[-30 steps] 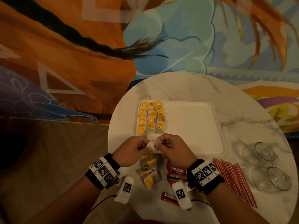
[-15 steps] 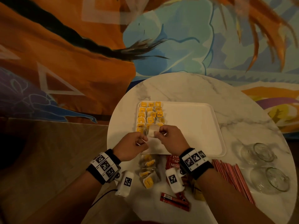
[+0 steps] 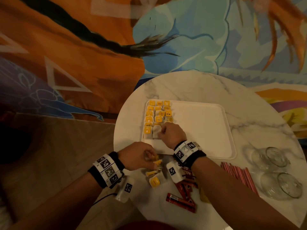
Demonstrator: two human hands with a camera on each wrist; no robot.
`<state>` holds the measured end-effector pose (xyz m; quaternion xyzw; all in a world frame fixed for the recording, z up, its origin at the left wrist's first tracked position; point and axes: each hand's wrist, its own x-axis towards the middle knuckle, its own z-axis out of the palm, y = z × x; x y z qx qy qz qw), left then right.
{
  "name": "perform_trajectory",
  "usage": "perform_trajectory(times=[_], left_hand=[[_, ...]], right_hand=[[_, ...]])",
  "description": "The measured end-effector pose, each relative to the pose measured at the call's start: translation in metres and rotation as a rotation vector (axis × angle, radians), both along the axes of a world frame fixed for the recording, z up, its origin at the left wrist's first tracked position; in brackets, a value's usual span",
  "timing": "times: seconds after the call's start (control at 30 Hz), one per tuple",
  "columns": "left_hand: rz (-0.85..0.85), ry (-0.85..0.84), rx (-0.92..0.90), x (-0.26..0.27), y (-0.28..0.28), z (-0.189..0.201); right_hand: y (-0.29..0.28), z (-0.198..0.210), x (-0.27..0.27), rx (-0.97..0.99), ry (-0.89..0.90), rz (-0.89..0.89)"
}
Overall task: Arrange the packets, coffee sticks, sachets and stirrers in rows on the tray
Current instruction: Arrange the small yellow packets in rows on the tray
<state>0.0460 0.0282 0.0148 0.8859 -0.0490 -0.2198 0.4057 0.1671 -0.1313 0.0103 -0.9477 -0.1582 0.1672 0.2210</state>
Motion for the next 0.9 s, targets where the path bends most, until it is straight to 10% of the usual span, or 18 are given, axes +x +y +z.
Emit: perform_trajectory(times=[0.5, 0.9], left_hand=[[0.069, -0.112, 0.024, 0.000, -0.012, -0.014], [0.228, -0.152, -0.188, 0.005, -0.007, -0.006]], right_hand=[[-0.052, 0.027, -0.038, 0.151, 0.165, 0.361], [-0.064, 0.006, -0.062, 0.379, 0.155, 0.176]])
